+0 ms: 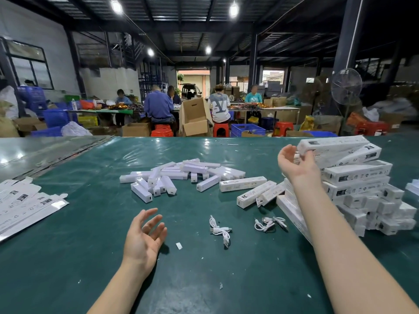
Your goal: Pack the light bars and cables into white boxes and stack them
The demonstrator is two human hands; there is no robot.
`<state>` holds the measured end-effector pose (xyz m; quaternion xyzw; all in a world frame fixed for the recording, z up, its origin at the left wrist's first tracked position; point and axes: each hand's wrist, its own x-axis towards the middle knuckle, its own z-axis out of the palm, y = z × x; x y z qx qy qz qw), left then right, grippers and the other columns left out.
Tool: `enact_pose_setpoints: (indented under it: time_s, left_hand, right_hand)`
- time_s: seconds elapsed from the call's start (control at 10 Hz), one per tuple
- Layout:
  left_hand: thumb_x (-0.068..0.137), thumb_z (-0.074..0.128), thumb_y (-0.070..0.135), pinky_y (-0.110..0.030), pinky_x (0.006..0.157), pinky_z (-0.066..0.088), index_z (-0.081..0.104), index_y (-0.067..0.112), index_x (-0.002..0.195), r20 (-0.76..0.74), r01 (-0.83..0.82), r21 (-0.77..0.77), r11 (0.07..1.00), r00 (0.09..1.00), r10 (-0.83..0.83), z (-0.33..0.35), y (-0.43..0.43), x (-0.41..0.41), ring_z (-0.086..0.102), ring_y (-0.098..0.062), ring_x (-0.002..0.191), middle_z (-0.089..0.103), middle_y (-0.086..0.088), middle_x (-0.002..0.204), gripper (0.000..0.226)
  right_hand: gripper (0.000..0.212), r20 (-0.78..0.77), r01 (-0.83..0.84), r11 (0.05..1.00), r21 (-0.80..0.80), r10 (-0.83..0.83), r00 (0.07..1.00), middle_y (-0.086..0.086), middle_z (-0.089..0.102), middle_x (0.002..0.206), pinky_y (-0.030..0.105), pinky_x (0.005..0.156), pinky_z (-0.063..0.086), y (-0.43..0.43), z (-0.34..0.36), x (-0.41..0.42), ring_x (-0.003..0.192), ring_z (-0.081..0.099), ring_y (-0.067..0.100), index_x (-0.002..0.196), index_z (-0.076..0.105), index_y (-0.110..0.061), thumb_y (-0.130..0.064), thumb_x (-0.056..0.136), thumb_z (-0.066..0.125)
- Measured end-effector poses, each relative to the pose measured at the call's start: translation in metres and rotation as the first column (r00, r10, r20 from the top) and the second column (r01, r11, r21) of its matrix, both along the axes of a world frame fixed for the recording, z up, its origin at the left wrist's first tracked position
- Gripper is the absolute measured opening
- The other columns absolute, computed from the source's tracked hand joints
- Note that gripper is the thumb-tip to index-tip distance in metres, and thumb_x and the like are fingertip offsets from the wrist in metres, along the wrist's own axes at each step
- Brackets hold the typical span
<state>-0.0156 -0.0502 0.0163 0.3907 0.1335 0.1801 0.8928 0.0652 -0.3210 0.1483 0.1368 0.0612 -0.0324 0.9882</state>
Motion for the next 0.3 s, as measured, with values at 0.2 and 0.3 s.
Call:
enact_pose_setpoints:
  time_s: [0.2,0.3]
  left_hand:
    - [0.094,0.045,0.021,-0.014,0.051,0.051,0.061,0.012,0.083,-0.009,0.015,0.014,1.0,1.0,-0.015,-0.001,0.001,0.0,0.048,-0.014,0.068,0.052,-0.004,0.083,0.022]
    - [0.094,0.045,0.019,-0.014,0.05,0.052,0.062,0.011,0.084,-0.006,0.02,0.008,1.0,1.0,-0.02,0.0,0.0,0.0,0.048,-0.014,0.067,0.052,-0.005,0.082,0.021]
  right_hand:
    - [0.03,0.051,-0.004,1.0,-0.015,0.005,0.999,0.016,0.062,0.106,0.028,0.074,0.051,0.003,0.005,-0.008,0.103,0.061,0.022,0.107,0.053,0.006,-0.013,0.101,0.03]
    - [0.033,0.045,-0.103,0.966,-0.236,0.116,0.992,0.018,0.063,0.101,0.03,0.072,0.052,0.016,0.009,-0.027,0.089,0.063,0.024,0.113,0.049,0.007,-0.016,0.102,0.029]
